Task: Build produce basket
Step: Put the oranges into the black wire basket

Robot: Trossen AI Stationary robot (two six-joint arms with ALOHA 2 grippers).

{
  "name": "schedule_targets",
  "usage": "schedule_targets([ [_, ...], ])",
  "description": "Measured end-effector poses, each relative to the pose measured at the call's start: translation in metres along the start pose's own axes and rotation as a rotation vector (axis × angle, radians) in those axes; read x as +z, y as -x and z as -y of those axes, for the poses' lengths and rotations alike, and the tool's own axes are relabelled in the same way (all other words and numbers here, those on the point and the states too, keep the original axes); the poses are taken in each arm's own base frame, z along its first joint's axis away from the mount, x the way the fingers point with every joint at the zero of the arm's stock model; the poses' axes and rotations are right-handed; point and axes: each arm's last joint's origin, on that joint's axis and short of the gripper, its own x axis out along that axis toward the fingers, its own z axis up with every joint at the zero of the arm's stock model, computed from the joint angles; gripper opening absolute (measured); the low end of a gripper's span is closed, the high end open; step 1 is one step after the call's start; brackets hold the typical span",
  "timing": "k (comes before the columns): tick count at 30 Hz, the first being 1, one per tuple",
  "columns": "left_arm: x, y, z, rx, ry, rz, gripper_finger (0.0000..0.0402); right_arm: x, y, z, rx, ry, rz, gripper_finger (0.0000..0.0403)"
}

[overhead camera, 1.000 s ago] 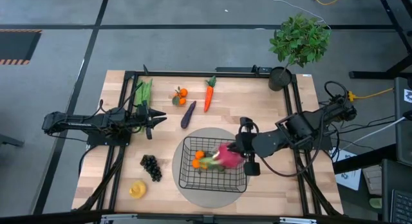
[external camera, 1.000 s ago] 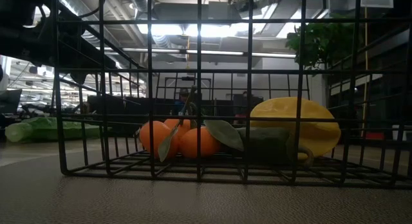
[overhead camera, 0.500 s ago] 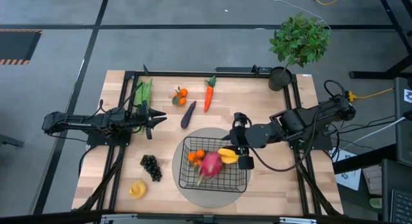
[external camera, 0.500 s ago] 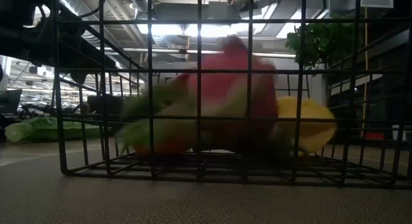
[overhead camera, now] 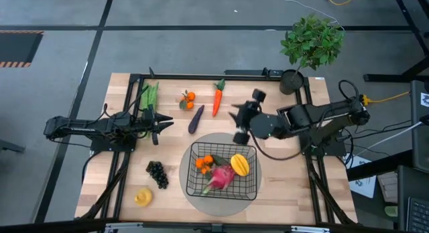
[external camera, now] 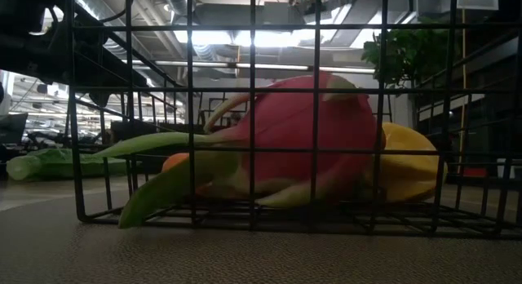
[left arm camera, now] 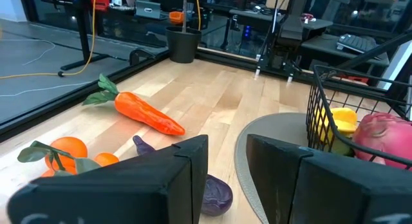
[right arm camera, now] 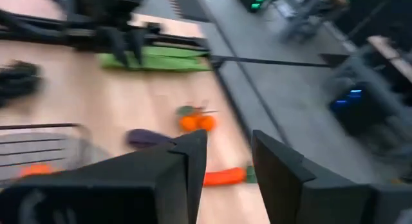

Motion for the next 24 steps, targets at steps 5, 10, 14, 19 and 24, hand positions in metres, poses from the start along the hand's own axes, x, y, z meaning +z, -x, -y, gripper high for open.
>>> schedule_targets([
  [5, 0.000, 0.000, 0.000, 0.000, 0.000, 0.000, 0.0098, 0.002, -0.022, 0.026, -0.091, -0.028, -0.020, 0.0123],
  [10, 0.000, 0.000, 0.000, 0.000, 0.000, 0.000, 0.0098, -0.004, -0.051, 0.057, -0.104, -0.076, -0.081, 0.0123],
  [14, 0.000, 0.000, 0.000, 0.000, 0.000, 0.000, 0.0098, -0.017, -0.074, 0.085, -0.069, -0.087, -0.183, 0.0123],
  [19, 0.000, 0.000, 0.000, 0.000, 0.001, 0.000, 0.0098, -0.034, -0.102, 0.130, 0.044, -0.221, -0.247, 0.0123],
  [24, 0.000, 0.000, 0.000, 0.001, 0.004, 0.001, 0.0098, -0.054, -0.142, 0.155, 0.206, -0.345, -0.290, 0.0123],
])
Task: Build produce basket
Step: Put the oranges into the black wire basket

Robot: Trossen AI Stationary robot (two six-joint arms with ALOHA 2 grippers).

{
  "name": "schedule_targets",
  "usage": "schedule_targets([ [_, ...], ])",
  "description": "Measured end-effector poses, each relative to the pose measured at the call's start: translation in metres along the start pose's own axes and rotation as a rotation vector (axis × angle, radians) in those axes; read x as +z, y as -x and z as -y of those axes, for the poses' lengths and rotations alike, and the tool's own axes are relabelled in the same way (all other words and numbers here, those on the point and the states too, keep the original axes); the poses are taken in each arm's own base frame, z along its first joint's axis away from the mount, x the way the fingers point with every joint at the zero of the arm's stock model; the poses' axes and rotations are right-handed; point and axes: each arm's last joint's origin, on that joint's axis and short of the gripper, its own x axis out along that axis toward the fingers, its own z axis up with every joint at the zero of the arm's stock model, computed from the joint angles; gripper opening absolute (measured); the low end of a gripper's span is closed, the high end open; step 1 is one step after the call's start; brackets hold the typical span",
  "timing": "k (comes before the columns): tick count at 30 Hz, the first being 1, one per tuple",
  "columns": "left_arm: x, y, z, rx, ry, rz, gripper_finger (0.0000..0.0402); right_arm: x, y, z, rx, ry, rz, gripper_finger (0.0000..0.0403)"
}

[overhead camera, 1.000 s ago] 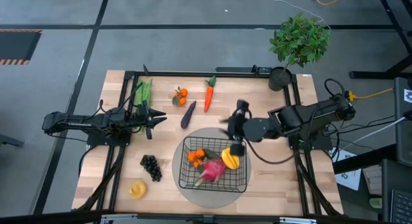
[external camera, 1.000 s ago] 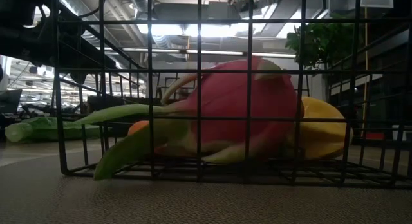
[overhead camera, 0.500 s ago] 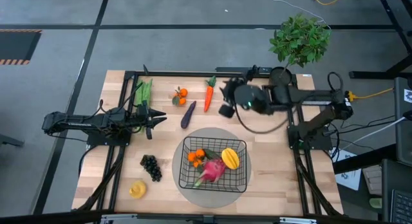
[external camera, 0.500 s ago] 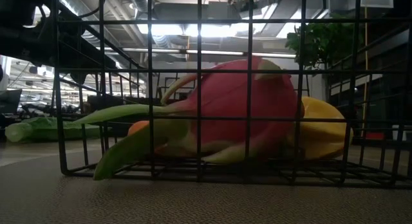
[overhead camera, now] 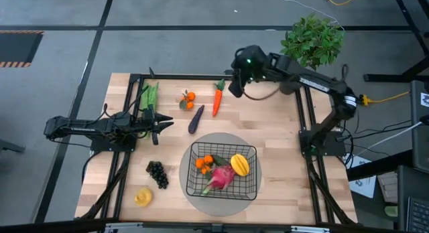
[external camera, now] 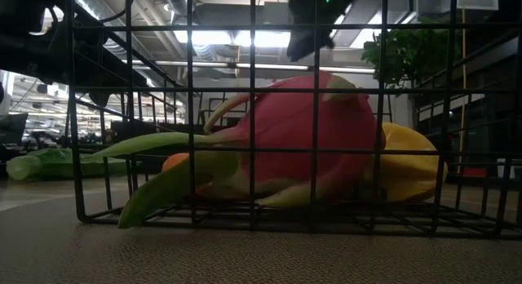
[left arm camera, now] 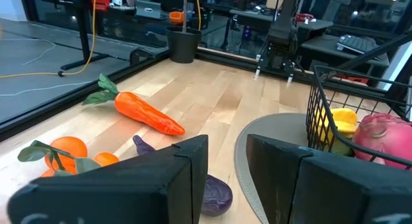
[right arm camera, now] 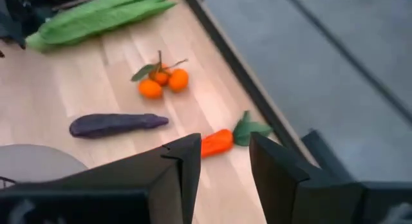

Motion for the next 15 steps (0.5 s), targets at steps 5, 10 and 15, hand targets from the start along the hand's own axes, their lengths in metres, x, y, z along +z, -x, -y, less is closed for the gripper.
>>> schedule_targets([
  [5, 0.000, 0.000, 0.000, 0.002, -0.001, 0.000, 0.0098, -0.007, -0.054, 0.015, 0.028, -0.036, -0.095, 0.0123],
  [10, 0.000, 0.000, 0.000, 0.004, -0.019, 0.000, 0.0098, -0.024, -0.094, 0.011, 0.123, -0.048, -0.235, 0.0123],
  [15, 0.000, 0.000, 0.000, 0.004, -0.028, 0.000, 0.0098, -0.032, -0.087, -0.007, 0.229, 0.050, -0.315, 0.0123],
])
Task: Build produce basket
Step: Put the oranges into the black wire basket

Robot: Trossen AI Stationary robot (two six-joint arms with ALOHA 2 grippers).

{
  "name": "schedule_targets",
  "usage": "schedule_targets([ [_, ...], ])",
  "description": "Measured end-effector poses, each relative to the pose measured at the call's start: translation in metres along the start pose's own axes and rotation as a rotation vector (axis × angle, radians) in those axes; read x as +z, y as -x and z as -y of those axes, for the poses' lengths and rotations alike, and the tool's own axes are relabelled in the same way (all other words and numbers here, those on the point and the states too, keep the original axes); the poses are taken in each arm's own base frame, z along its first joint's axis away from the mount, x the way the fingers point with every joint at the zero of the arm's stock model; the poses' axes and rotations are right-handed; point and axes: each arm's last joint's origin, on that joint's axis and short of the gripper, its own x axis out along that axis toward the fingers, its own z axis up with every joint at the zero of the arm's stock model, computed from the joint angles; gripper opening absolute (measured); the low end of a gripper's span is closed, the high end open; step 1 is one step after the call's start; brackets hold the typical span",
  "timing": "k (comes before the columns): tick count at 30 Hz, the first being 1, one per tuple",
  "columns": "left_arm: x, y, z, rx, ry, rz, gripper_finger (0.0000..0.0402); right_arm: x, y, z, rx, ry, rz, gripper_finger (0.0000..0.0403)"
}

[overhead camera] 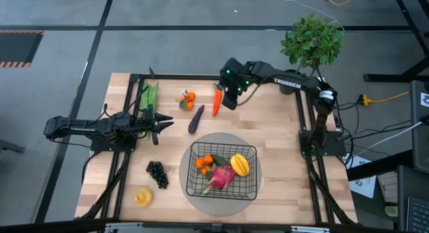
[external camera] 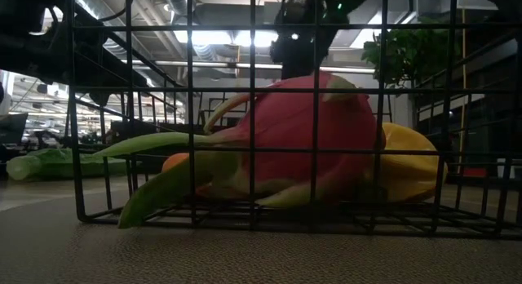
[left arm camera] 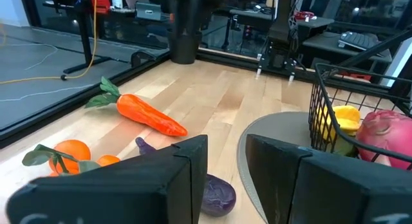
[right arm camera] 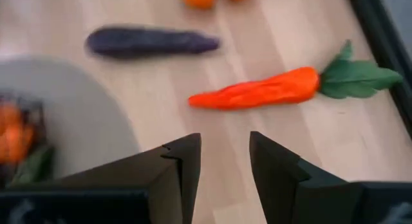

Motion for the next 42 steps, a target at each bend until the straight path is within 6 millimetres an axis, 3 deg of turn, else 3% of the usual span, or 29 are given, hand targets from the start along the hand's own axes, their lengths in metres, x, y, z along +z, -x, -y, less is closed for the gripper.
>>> schedule_targets([
  [7, 0.001, 0.000, 0.000, 0.008, 0.063, 0.012, 0.0098, -0.010, 0.072, -0.021, -0.062, 0.133, 0.099, 0.0123],
  [13, 0.016, 0.002, -0.003, 0.128, 0.264, 0.188, 0.0098, -0.039, 0.132, -0.033, -0.086, 0.096, 0.110, 0.0123],
  [17, 0.039, 0.005, -0.001, 0.106, 0.247, 0.272, 0.0098, -0.063, 0.156, -0.044, -0.088, 0.080, 0.147, 0.0123],
  [20, 0.052, 0.004, 0.001, 0.134, 0.289, 0.208, 0.0098, -0.088, 0.163, -0.050, -0.078, 0.064, 0.164, 0.0123],
  [25, 0.078, -0.011, 0.006, 0.208, 0.322, 0.058, 0.0093, -0.128, 0.156, -0.058, -0.047, 0.003, 0.294, 0.0122],
  [32, 0.120, -0.063, 0.008, 0.366, 0.236, -0.155, 0.0092, -0.174, 0.122, -0.069, 0.063, -0.050, 0.454, 0.0122],
  [38, 0.132, -0.108, -0.020, 0.618, 0.246, -0.504, 0.0092, -0.198, 0.088, -0.076, 0.152, -0.080, 0.504, 0.0122],
  [42, 0.126, -0.138, -0.047, 0.556, 0.281, -0.669, 0.0092, -0.206, 0.072, -0.081, 0.191, -0.084, 0.513, 0.0122],
])
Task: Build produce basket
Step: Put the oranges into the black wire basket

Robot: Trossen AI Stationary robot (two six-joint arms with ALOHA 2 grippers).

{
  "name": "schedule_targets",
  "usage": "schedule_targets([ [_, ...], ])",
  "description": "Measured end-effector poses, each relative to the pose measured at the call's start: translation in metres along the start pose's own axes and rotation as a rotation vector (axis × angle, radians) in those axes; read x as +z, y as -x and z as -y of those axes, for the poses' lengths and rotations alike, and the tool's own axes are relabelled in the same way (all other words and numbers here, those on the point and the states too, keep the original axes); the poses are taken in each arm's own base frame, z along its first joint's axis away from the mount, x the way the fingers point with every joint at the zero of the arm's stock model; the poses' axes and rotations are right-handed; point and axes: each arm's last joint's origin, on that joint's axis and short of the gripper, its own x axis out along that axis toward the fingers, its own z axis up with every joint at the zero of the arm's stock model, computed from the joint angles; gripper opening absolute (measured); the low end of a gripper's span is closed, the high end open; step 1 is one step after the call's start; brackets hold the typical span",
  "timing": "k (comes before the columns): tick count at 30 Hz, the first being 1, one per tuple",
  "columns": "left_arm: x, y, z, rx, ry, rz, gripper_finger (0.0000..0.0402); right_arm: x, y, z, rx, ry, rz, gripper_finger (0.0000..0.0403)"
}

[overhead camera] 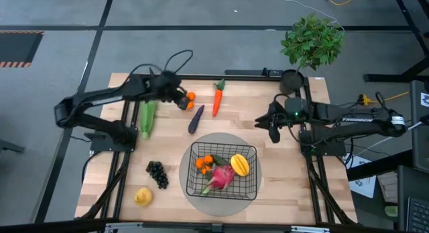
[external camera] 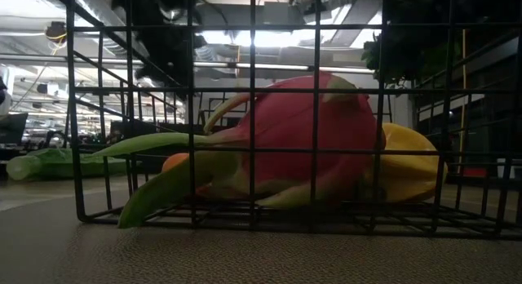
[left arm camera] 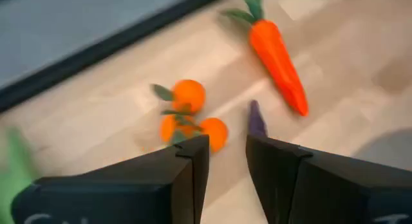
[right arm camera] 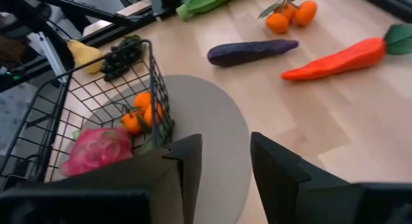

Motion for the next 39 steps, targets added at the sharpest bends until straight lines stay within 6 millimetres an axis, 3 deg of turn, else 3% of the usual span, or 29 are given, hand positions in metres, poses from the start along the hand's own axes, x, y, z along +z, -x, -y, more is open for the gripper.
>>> schedule_targets([
  [6, 0.014, -0.049, -0.023, 0.030, 0.015, -0.143, 0.0092, -0.009, -0.006, -0.004, 0.041, 0.002, 0.007, 0.0122],
  [13, 0.011, -0.085, -0.047, 0.071, 0.084, -0.247, 0.0092, -0.010, -0.006, -0.008, 0.058, 0.018, 0.001, 0.0122],
  [39, 0.002, -0.121, -0.039, 0.025, 0.119, -0.291, 0.0092, -0.010, -0.006, -0.008, 0.057, 0.042, -0.001, 0.0123],
])
